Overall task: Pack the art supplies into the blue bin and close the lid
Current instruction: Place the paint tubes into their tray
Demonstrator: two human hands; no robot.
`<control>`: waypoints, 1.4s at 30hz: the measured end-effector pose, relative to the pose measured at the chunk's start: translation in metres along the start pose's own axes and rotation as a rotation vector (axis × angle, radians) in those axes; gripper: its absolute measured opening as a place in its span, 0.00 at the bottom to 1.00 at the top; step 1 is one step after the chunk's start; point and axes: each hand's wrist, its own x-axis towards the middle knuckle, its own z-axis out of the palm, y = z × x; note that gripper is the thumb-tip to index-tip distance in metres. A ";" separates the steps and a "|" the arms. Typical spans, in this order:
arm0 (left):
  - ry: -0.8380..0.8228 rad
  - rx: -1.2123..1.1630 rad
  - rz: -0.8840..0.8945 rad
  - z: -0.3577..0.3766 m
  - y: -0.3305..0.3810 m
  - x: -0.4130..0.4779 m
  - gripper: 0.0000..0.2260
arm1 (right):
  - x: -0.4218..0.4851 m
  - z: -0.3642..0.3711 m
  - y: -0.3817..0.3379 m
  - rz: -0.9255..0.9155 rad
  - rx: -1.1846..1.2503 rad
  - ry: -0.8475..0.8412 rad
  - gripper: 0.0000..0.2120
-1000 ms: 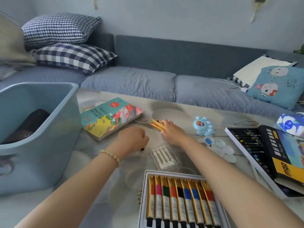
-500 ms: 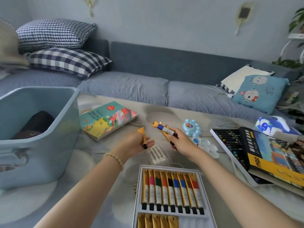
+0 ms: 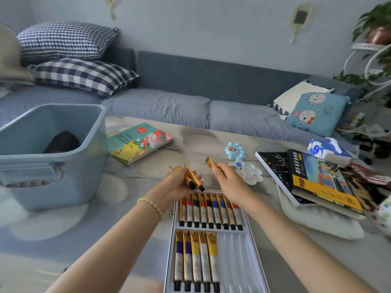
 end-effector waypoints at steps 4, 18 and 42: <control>-0.014 0.191 0.041 -0.012 -0.012 -0.016 0.07 | -0.027 -0.008 0.009 0.203 0.515 0.017 0.09; 0.108 0.648 0.401 -0.024 -0.058 -0.052 0.10 | -0.096 -0.003 0.046 0.192 1.032 0.073 0.12; 0.140 0.705 0.394 -0.024 -0.059 -0.049 0.13 | -0.099 0.014 0.063 -0.095 0.003 -0.041 0.07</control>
